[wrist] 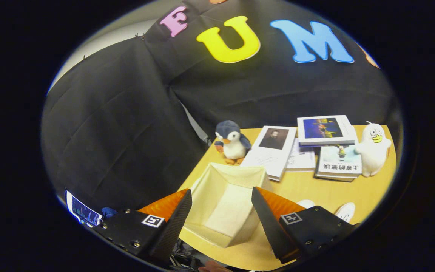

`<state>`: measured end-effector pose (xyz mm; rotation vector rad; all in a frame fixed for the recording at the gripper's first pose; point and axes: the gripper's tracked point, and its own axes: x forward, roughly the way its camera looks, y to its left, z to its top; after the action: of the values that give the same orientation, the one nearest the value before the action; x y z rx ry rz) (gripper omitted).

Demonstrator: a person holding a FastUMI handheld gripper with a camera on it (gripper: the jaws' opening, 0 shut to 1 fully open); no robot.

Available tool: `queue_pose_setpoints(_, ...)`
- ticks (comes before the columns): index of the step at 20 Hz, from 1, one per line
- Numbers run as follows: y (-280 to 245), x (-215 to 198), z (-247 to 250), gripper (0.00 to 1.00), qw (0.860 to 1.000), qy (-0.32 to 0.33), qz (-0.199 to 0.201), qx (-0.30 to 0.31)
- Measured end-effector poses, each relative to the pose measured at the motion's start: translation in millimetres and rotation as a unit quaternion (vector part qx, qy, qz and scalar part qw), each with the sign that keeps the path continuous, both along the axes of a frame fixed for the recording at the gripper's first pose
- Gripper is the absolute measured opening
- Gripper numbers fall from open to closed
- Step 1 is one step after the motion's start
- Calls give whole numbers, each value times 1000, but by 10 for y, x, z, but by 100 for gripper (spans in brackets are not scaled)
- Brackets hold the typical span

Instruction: Open the storage box then place both shoes into the box .Put the left shoe in first, then the right shoe, with the right side of both shoes facing outward in a uniform manner.

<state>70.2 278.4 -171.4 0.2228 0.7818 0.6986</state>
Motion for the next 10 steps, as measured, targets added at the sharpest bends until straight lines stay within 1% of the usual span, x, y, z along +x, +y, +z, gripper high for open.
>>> queue_pose_setpoints(3, -456, 52, -290, 96, 999, 9, -31, -24)
queue_pose_setpoints(6, -864, 25, -550, 96, 997, 19, -54, -54)
queue_pose_setpoints(8, -1096, -41, -775, 95, 994, 27, -61, -84)
queue_pose_setpoints(10, -1248, -147, -1045, 94, 992, 51, -61, -103)
